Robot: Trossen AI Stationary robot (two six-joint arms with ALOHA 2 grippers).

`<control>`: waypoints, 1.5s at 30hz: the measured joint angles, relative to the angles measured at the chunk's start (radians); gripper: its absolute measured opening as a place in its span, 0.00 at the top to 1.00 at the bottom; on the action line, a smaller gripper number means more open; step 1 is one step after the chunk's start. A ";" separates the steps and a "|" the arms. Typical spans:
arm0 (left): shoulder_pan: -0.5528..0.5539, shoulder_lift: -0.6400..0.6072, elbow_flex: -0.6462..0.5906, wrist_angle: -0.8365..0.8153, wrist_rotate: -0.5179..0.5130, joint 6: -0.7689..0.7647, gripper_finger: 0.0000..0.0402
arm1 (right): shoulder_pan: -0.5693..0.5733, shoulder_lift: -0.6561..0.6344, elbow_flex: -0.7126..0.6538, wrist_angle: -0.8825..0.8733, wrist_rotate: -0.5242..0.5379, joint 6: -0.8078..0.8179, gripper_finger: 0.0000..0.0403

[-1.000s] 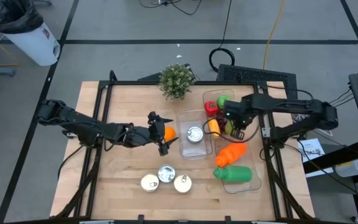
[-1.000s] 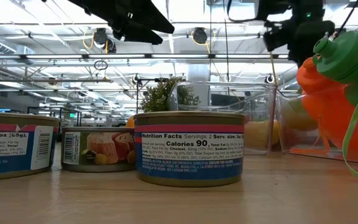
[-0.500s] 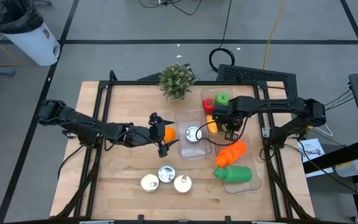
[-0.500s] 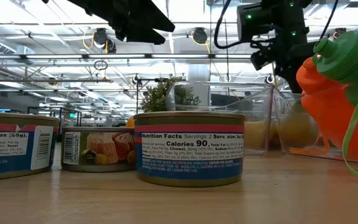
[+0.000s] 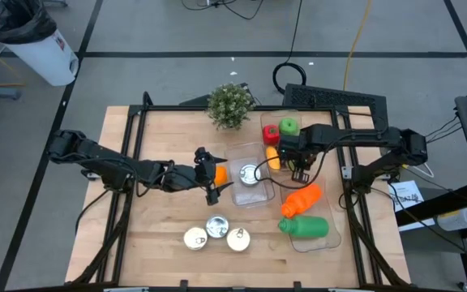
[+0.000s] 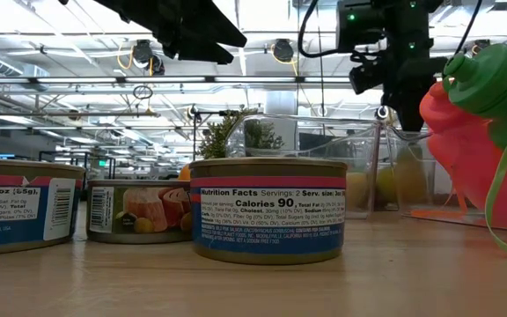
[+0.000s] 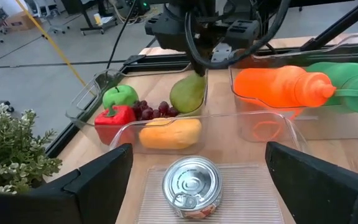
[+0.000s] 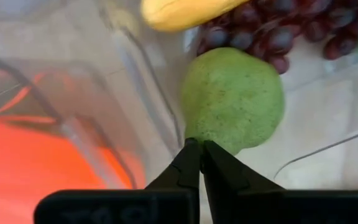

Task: Pick & Place Food Item
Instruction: Put the green pear into the top transparent bin

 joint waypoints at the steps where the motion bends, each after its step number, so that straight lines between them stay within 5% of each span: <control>1: 0.000 0.000 0.000 0.000 0.000 0.000 0.08 | 0.000 -0.002 0.000 -0.007 -0.018 -0.003 0.99; 13: 0.000 0.000 0.000 -0.003 0.000 -0.002 0.04 | -0.004 -0.046 0.000 -0.164 -0.140 0.000 1.00; 26: 0.000 0.000 0.000 -0.005 0.000 -0.002 0.08 | -0.006 -0.058 0.000 -0.028 0.048 -0.054 1.00; 45: 0.000 0.000 0.000 -0.006 0.000 -0.019 0.05 | -0.012 -0.070 -0.001 0.123 0.044 -0.060 1.00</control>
